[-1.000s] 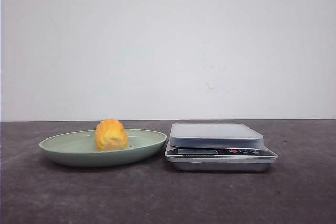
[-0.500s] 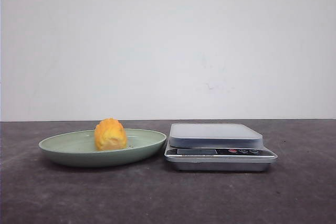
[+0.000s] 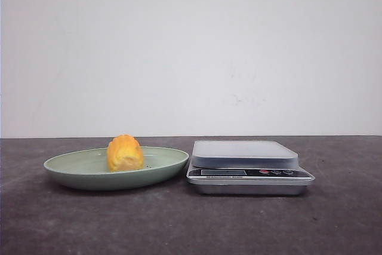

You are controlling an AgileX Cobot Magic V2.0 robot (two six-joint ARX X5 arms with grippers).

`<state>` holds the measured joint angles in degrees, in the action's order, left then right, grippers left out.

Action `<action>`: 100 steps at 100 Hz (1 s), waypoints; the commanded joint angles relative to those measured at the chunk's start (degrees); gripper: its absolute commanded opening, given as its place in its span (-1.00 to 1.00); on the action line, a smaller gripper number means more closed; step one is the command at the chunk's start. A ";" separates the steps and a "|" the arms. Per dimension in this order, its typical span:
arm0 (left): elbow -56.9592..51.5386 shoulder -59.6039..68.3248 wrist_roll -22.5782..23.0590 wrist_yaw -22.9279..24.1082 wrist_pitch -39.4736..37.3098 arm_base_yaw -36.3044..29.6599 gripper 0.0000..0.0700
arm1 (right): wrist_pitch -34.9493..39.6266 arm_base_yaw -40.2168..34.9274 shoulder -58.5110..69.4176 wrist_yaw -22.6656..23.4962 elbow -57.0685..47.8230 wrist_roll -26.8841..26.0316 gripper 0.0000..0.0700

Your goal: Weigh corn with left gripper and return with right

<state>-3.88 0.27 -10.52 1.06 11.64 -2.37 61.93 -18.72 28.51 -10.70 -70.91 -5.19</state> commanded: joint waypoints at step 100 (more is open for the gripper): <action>3.08 -0.09 1.75 -0.22 -0.85 0.07 -0.97 | -0.61 -0.17 0.09 -0.09 -0.70 -0.79 -1.00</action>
<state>-1.83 0.27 -9.58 1.08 10.57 -2.37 61.93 -18.72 28.51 -10.70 -70.91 -5.37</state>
